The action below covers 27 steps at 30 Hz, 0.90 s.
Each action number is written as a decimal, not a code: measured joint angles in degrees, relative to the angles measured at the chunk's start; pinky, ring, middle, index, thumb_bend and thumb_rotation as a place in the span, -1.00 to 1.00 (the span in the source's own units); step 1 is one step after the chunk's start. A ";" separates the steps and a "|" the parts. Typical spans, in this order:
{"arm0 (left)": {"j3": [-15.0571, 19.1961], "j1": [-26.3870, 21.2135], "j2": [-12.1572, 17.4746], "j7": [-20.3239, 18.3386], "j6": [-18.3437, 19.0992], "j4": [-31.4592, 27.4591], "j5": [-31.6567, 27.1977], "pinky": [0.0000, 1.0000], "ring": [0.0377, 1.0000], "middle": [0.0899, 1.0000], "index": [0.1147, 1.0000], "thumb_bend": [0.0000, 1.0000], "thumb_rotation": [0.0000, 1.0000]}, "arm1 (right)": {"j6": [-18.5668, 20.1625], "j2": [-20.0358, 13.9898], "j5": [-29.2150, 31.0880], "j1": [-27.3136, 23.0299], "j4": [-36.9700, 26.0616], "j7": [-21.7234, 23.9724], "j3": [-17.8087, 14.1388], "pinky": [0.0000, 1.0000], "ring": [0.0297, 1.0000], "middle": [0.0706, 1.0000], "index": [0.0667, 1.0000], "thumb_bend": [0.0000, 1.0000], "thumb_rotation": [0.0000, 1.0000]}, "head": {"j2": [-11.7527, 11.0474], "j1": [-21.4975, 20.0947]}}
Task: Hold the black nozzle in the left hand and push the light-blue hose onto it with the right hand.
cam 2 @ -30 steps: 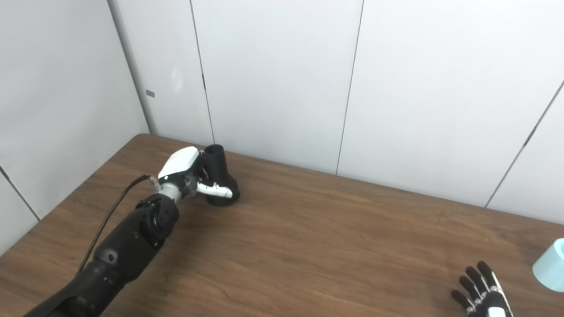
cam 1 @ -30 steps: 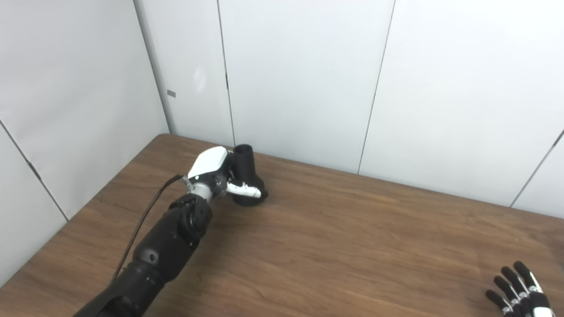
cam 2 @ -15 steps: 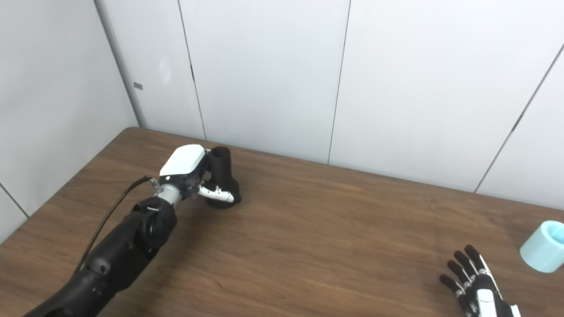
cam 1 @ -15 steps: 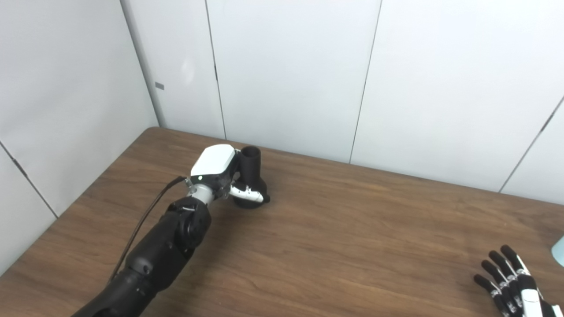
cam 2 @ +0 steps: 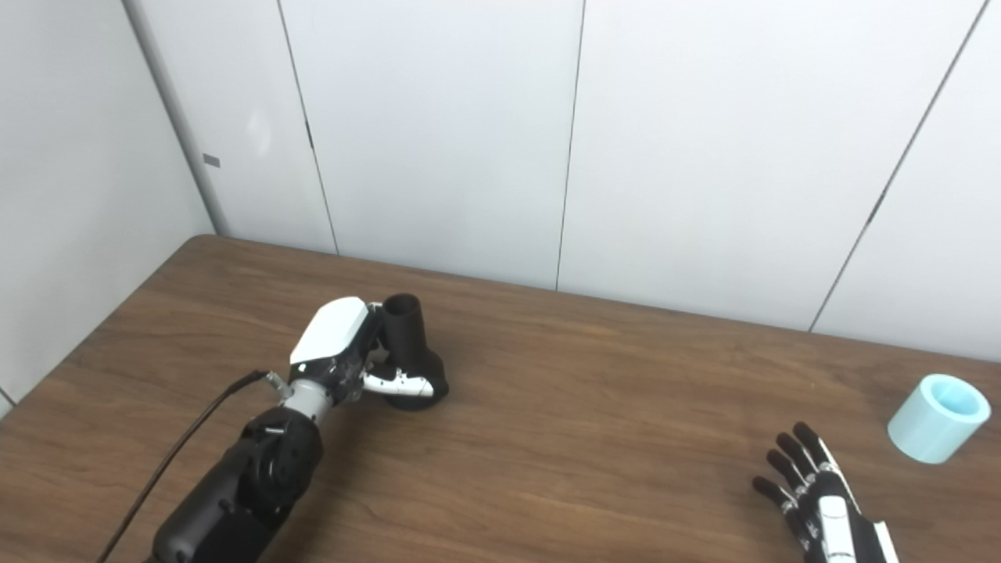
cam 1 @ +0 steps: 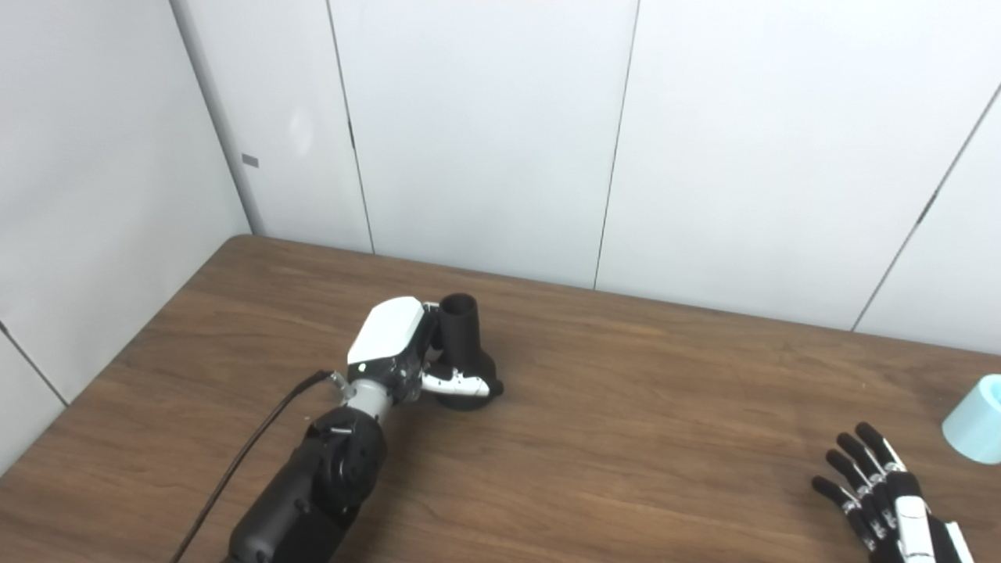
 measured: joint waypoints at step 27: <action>-10.98 9.62 -10.92 3.17 -1.89 -9.73 11.59 -0.15 -0.04 -0.14 -0.15 0.05 -1.00 | 4.69 0.86 -2.40 1.06 -5.68 -1.16 0.87 0.54 0.76 0.77 0.79 0.07 0.87 | 2.73 -10.72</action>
